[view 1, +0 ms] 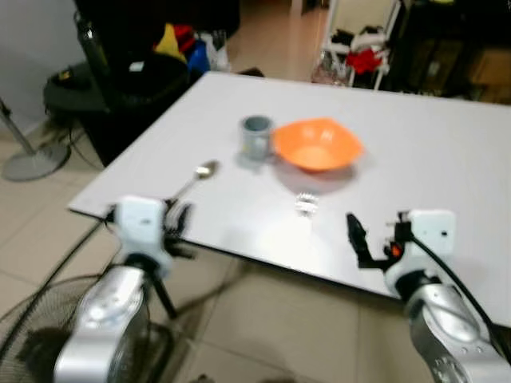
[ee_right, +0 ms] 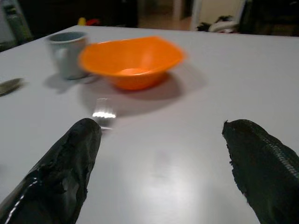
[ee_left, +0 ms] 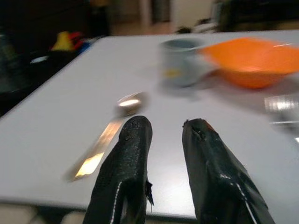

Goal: Setting the table

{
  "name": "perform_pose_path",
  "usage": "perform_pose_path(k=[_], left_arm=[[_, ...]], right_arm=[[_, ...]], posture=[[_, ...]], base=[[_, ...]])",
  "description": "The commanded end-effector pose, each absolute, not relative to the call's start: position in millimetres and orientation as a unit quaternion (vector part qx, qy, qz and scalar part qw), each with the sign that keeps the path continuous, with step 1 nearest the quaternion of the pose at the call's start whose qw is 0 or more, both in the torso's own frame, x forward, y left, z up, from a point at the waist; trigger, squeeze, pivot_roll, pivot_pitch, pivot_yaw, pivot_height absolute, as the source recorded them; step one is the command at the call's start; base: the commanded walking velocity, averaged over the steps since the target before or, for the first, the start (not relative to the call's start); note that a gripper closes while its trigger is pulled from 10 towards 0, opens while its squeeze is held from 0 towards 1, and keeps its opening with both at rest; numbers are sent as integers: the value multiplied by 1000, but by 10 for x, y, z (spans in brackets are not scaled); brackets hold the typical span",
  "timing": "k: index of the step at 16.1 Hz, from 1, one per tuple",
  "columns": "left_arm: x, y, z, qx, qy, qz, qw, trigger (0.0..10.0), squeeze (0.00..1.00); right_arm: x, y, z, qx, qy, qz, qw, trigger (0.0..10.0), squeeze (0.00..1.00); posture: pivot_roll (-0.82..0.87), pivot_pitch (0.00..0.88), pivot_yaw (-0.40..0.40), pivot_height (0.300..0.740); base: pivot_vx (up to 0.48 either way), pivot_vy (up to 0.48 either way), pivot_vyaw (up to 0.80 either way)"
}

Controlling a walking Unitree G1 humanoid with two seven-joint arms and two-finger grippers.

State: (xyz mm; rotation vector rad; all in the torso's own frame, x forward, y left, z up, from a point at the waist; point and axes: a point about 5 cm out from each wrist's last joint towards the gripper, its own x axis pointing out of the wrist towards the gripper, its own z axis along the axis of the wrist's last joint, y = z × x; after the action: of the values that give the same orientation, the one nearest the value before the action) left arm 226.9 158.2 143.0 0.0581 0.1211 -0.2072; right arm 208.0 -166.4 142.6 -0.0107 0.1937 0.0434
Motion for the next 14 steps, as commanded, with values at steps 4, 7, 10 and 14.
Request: perform_pose_path(k=[4, 7, 10, 14], left_arm=[[2264, 1693, 1441, 22, 57, -84, 995, 10000, 0], [2244, 1697, 1451, 30, 57, -89, 994, 10000, 0], [2267, 1732, 1436, 46, 62, -68, 995, 10000, 0], [2247, 1732, 1441, 56, 64, -73, 994, 10000, 0]], right_arm=[[2101, -1520, 1487, -5, 76, 72, 994, 10000, 1000], [2100, -1565, 1460, -17, 77, 58, 995, 10000, 1000], [2134, -1553, 1448, -11, 72, 62, 995, 10000, 1000], [2143, -1555, 1483, 15, 59, 60, 996, 10000, 1000]], posture=[[73, 0, 62, 740], [83, 0, 57, 740], [86, 0, 64, 740], [103, 0, 53, 740]], base=[[0, -453, 200], [0, 0, 800], [0, 0, 800], [0, 0, 800]])
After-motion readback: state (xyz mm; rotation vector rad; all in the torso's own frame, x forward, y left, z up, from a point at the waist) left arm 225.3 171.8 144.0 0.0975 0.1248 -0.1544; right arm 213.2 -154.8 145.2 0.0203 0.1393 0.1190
